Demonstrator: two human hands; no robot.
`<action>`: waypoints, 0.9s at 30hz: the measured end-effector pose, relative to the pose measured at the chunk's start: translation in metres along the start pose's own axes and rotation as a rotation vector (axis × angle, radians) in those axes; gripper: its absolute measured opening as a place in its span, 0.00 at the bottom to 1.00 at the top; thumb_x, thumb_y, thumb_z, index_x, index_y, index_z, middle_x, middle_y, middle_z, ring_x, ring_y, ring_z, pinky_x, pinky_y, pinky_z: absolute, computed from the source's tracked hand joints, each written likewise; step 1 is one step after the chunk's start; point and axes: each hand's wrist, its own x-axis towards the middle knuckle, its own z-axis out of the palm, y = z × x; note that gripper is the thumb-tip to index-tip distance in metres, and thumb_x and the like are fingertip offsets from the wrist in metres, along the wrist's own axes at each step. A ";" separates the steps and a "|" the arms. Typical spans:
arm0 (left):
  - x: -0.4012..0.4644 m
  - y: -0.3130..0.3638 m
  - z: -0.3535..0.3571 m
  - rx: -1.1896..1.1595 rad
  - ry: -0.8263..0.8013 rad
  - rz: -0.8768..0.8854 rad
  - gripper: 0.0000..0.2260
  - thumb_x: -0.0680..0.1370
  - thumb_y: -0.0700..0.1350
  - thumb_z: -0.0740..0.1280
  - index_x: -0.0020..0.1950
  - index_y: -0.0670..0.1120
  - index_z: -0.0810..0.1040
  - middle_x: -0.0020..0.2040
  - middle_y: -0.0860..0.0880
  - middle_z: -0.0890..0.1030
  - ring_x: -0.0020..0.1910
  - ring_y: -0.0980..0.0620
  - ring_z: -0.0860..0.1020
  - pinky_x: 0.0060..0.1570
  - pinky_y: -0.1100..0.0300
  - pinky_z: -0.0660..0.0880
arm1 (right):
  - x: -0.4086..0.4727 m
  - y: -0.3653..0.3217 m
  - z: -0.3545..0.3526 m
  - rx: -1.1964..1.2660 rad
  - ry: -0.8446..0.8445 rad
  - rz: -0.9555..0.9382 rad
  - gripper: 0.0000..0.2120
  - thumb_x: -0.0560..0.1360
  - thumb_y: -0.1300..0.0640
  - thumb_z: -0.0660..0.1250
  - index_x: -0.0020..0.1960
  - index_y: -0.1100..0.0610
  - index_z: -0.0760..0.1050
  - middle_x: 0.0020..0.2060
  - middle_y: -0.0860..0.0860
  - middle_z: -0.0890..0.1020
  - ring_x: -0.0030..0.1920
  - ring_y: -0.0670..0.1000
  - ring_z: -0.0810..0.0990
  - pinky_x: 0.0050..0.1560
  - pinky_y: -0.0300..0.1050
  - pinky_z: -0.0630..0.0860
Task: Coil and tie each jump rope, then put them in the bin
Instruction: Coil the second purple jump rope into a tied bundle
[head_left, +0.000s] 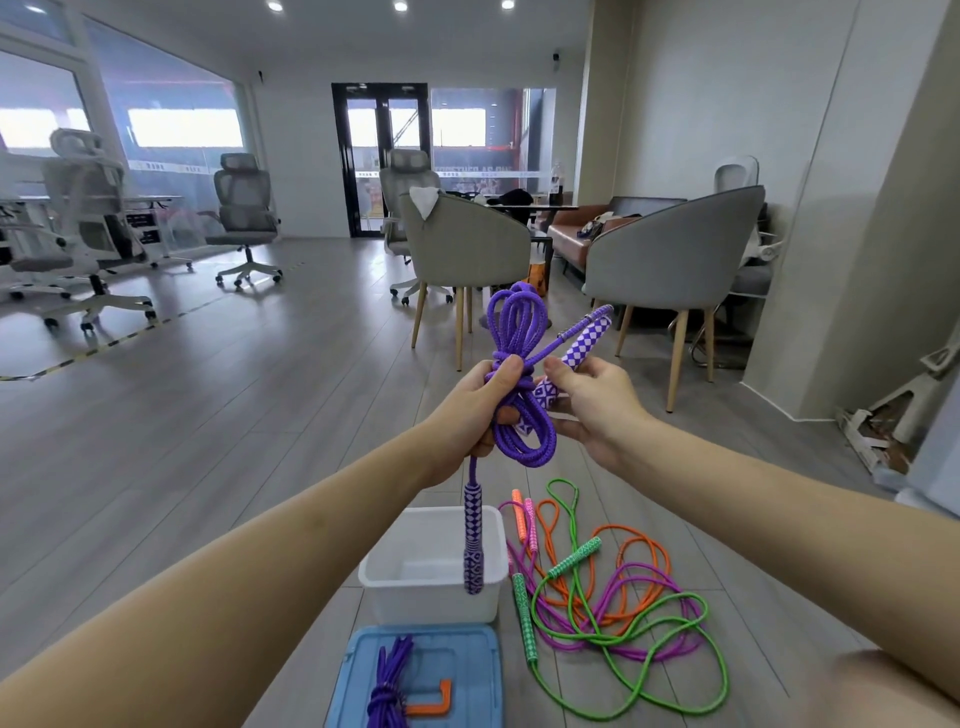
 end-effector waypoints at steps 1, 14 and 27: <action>0.001 -0.001 0.001 0.035 0.019 0.020 0.20 0.84 0.62 0.57 0.65 0.47 0.72 0.31 0.54 0.73 0.26 0.57 0.67 0.27 0.65 0.64 | 0.000 0.000 0.000 0.000 0.004 0.009 0.12 0.83 0.55 0.66 0.63 0.61 0.74 0.47 0.59 0.85 0.38 0.53 0.87 0.35 0.46 0.82; 0.010 -0.010 0.001 0.192 0.277 0.319 0.08 0.85 0.55 0.60 0.58 0.54 0.74 0.44 0.48 0.81 0.41 0.52 0.81 0.46 0.52 0.81 | -0.013 -0.004 0.016 0.321 -0.035 0.250 0.15 0.84 0.61 0.64 0.67 0.67 0.70 0.51 0.65 0.85 0.45 0.62 0.88 0.35 0.56 0.84; 0.007 -0.008 0.011 -0.274 0.228 0.215 0.25 0.80 0.63 0.59 0.63 0.43 0.76 0.40 0.48 0.80 0.38 0.53 0.81 0.39 0.61 0.79 | -0.017 -0.013 0.015 0.423 -0.109 0.332 0.12 0.83 0.59 0.65 0.59 0.68 0.77 0.50 0.62 0.81 0.43 0.56 0.84 0.35 0.46 0.84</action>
